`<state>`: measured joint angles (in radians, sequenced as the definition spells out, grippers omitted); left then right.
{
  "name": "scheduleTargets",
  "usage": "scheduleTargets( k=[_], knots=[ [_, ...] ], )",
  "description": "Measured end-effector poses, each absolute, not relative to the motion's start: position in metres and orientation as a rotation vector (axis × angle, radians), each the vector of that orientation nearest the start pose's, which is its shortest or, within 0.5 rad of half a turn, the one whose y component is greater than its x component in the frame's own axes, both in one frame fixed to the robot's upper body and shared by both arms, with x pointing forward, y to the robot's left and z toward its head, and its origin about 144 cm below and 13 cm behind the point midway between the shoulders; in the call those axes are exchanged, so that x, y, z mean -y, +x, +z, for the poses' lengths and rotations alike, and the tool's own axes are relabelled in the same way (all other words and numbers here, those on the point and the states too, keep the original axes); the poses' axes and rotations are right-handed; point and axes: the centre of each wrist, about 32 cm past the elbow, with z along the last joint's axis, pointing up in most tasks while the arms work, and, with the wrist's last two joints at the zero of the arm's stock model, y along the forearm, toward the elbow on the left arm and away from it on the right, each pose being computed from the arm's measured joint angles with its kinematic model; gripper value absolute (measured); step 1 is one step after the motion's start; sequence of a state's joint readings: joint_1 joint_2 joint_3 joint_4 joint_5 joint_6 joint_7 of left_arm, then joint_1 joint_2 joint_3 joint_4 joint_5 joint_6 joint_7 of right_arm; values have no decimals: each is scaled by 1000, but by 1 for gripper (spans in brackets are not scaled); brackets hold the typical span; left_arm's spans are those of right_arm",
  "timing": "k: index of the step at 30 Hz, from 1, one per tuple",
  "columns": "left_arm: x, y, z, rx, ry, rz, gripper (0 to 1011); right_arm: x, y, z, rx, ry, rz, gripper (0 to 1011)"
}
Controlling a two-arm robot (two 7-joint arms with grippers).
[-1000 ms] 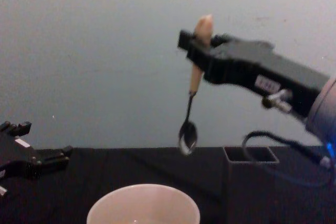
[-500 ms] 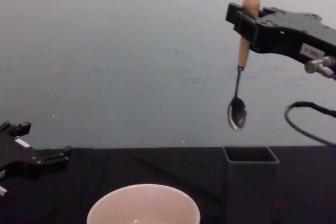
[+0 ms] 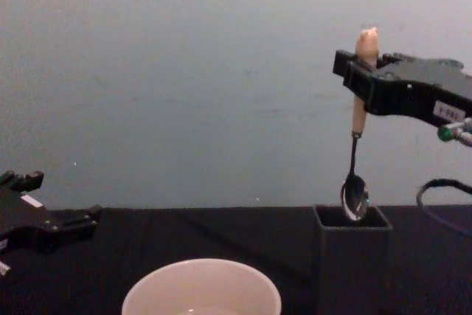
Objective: Pick up the stirring spoon with one hand, stir inside the cup, then place it back in its original position.
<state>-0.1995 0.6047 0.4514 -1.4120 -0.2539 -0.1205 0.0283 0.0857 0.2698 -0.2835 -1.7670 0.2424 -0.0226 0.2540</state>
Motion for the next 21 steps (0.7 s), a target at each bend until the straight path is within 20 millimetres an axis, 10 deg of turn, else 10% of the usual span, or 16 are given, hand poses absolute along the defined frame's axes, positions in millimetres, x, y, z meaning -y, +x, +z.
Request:
scheduleTargets(
  k=[21],
  knots=[
    [-310,489,1140,285,304,1248,1001,197,465,1190,114,50,-1025,217]
  ],
)
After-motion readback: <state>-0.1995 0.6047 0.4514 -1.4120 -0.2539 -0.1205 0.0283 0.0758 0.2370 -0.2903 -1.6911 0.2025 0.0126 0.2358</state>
